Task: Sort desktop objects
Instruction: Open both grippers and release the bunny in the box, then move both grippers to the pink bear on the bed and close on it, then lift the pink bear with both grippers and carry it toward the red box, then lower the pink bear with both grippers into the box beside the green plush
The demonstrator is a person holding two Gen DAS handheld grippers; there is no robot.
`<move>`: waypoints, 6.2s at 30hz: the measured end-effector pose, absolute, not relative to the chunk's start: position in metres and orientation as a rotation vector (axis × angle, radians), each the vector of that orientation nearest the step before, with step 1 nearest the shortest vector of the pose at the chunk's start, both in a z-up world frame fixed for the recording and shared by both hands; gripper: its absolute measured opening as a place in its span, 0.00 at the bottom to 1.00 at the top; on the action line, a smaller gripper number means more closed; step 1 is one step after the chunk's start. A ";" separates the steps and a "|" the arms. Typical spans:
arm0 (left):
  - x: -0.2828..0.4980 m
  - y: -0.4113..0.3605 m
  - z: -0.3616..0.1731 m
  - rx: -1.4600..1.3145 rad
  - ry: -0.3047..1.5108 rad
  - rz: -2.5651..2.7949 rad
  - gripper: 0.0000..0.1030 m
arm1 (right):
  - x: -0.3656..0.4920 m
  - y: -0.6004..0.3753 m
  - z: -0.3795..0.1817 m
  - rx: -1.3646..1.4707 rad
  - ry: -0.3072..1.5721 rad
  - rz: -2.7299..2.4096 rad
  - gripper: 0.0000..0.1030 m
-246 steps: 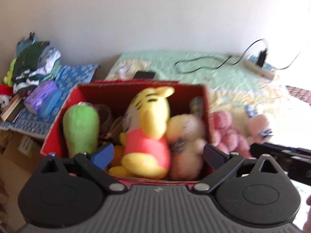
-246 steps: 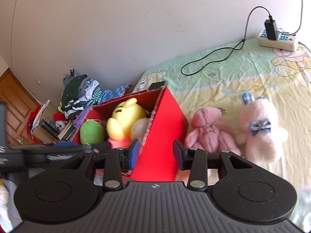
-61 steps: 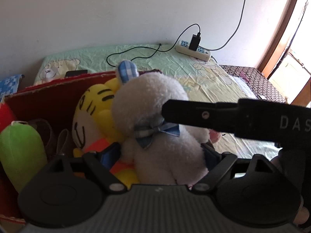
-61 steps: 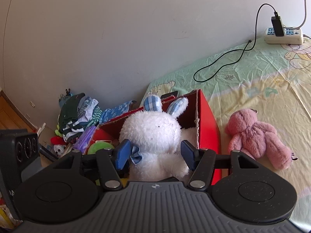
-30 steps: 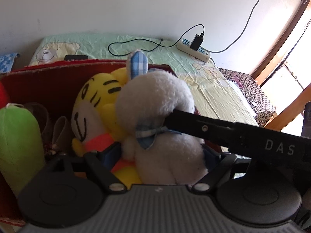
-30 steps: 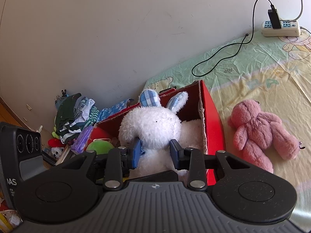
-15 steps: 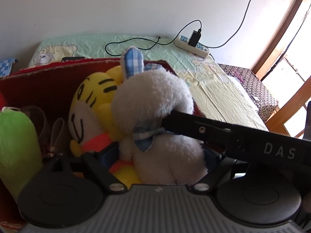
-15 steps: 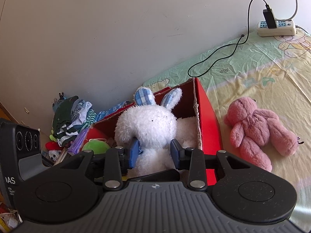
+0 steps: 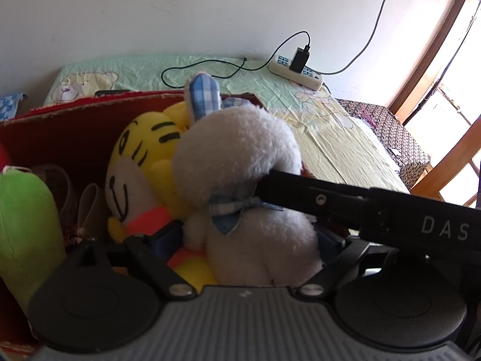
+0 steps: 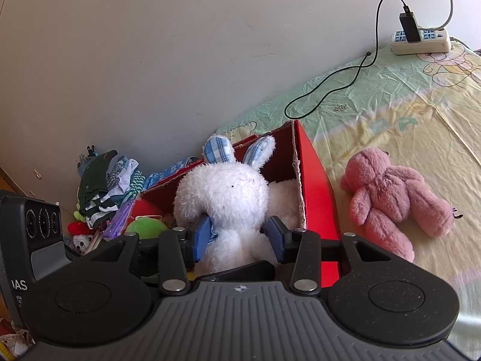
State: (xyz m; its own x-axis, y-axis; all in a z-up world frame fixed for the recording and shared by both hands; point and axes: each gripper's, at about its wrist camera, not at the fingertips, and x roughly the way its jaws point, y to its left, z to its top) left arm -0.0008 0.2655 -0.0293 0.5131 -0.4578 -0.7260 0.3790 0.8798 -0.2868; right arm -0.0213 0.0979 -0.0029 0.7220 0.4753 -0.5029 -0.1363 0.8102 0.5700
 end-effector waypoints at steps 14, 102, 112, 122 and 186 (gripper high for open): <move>-0.006 0.263 -0.025 -0.081 0.877 -0.502 0.93 | -0.035 0.089 0.006 0.533 0.643 0.348 0.43; 0.045 0.028 -0.109 0.122 0.971 -0.250 0.99 | 0.106 -0.128 -0.111 0.738 1.096 0.737 0.40; 0.044 0.035 -0.113 0.055 1.011 -0.238 0.89 | 0.103 -0.112 -0.113 0.732 1.128 0.731 0.34; 0.011 0.020 -0.082 0.020 0.974 -0.366 0.83 | 0.063 -0.136 -0.084 0.741 1.077 0.670 0.32; 0.012 0.353 -0.033 -0.153 0.815 -0.478 0.76 | 0.021 0.232 0.024 0.224 0.802 0.484 0.29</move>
